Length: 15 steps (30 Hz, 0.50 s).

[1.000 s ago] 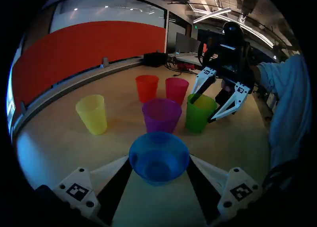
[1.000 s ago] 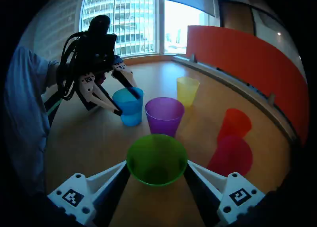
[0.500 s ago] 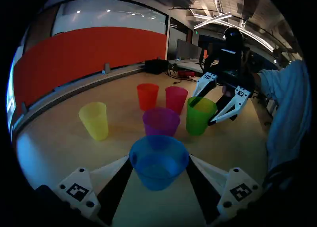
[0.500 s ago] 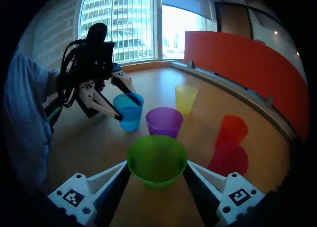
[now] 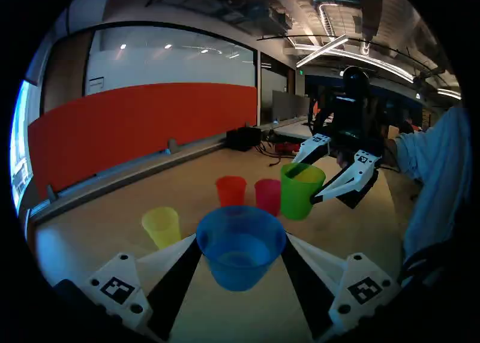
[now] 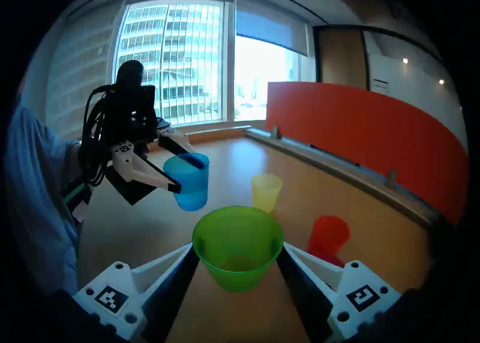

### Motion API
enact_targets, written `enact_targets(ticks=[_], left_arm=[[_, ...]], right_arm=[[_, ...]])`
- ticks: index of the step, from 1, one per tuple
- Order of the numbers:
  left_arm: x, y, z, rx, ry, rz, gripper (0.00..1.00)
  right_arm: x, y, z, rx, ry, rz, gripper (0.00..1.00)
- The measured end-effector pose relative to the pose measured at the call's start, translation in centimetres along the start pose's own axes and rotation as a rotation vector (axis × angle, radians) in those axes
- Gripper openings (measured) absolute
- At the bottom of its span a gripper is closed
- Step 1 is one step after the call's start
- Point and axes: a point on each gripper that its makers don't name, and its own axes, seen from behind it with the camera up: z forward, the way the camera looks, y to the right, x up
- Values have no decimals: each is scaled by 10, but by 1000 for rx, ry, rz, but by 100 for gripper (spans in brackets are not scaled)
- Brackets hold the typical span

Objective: Pour water

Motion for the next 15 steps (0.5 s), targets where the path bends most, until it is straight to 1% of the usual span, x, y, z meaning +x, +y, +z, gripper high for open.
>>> enact_targets(ticks=[8, 15], left_arm=[[36, -3, -11, 29, 64, 21, 88], [61, -2, -14, 28, 111, 11, 88]], right_arm=[[41, 3, -11, -29, 93, -14, 90], [72, 6, -19, -50, 165, -20, 90]])
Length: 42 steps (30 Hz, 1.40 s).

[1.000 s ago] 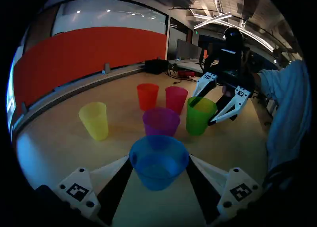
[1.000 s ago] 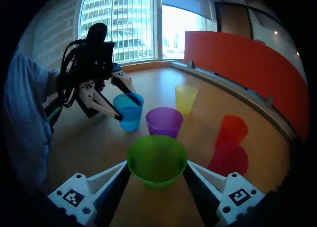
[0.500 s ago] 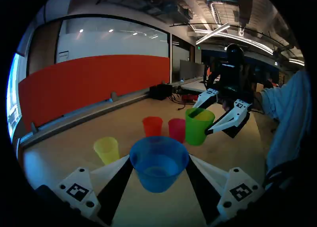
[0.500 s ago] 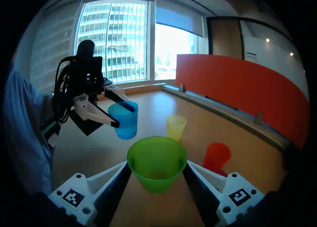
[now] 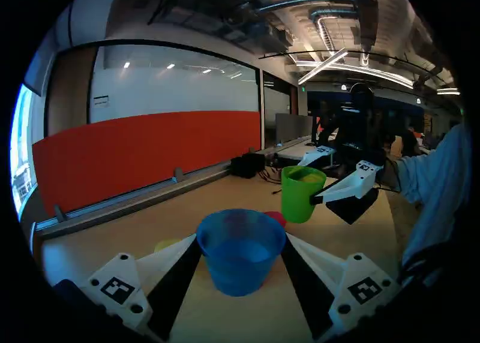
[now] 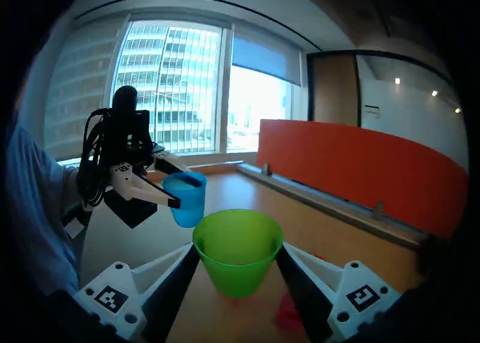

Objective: Pour water

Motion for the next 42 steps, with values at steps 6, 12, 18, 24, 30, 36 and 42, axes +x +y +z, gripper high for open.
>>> enact_targets(ticks=[6, 12, 18, 24, 30, 36, 42], left_arm=[[15, 4, 1, -8, 37, -18, 88], [31, 6, 2, -15, 82, -29, 88], [47, 8, -1, -19, 118, -31, 88], [60, 10, -1, -20, 145, -30, 88], [69, 10, -3, -18, 158, -19, 87], [76, 9, -4, -13, 163, 11, 88], [85, 8, -8, 7, 171, 64, 88]], right_arm=[[16, 5, -2, -13, 34, -5, 91], [27, 9, -2, -24, 54, -12, 91], [36, 10, -1, -27, 71, -18, 91], [45, 9, -1, -30, 87, -22, 91], [50, 7, -2, -28, 95, -26, 91], [50, 4, 0, -24, 98, -23, 90], [52, 3, 2, -19, 105, -14, 90]])
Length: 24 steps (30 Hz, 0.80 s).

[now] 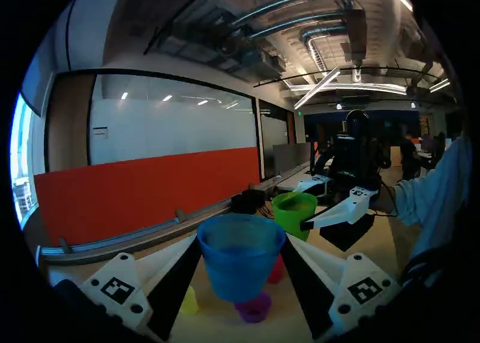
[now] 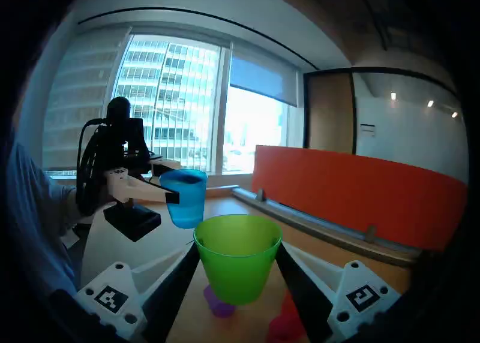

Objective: Pour water

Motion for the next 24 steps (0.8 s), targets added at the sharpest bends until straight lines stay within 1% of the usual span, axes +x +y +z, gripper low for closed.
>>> enact_targets(ticks=[6, 11, 24], left_arm=[[7, -4, -2, 21, -10, 62, 88], [15, -8, -1, 36, -16, 124, 88], [34, -15, 8, 84, -37, 301, 88]], right_arm=[[2, -5, 4, 14, 10, 7, 90], [1, -10, 10, 31, 11, 8, 90], [-6, -28, 23, 74, 10, 14, 90]])
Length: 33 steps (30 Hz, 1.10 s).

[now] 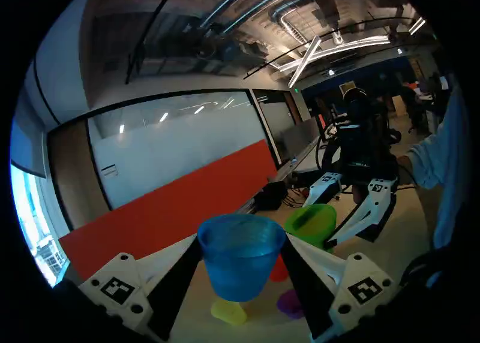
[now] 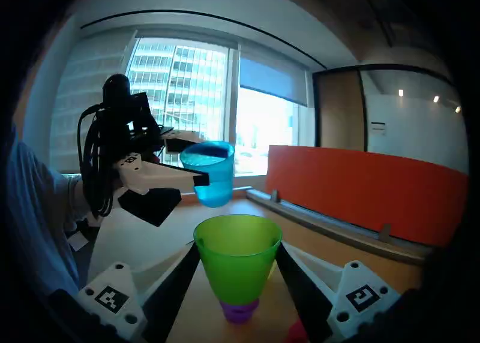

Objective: Pour water

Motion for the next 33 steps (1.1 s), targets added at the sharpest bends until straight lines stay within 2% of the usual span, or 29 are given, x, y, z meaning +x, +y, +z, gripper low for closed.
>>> enact_targets(ticks=[7, 17, 26, 33], left_arm=[[13, -5, 5, 20, -7, 90, 88], [31, -5, 9, 39, -13, 219, 88], [43, -6, 3, 78, -20, 345, 88], [48, -8, 4, 97, -28, 419, 88]], right_arm=[[-6, -9, 8, 22, 1, 11, 90], [-9, -22, 21, 50, 5, 13, 90], [-9, -29, 27, 69, 4, 9, 90], [-7, -34, 30, 76, 7, 5, 90]])
